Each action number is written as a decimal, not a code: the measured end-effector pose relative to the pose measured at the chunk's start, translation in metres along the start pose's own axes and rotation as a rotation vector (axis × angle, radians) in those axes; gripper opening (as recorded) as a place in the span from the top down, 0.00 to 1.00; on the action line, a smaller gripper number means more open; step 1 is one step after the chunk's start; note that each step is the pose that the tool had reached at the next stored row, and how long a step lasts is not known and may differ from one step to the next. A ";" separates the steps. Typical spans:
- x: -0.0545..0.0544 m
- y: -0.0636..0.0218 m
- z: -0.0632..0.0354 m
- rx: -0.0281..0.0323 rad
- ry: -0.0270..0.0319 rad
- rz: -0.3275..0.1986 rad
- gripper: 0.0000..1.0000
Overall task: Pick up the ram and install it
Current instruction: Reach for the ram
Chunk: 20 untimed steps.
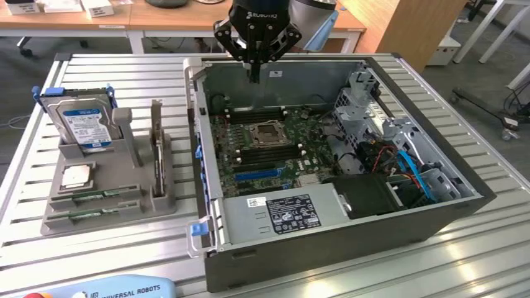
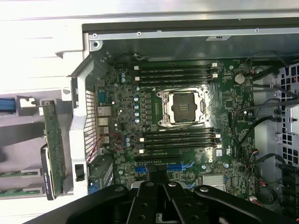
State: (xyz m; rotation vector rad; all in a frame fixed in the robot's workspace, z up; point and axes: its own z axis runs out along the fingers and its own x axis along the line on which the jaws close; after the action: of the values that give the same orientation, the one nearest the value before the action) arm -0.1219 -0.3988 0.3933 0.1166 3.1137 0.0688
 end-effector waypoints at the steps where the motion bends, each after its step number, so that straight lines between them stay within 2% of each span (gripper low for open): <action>1: 0.000 0.0000 0.0000 -0.0001 0.0000 0.000 0.90; 5: 0.001 0.0000 0.0001 -0.0002 -0.0002 0.000 0.90; 8: 0.006 -0.0004 -0.0001 -0.0001 0.0000 0.000 0.90; 20: 0.040 -0.0030 -0.0007 -0.0001 0.0000 0.000 0.90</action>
State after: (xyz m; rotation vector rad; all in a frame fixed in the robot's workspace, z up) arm -0.1619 -0.3989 0.3929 0.1166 3.1136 0.0689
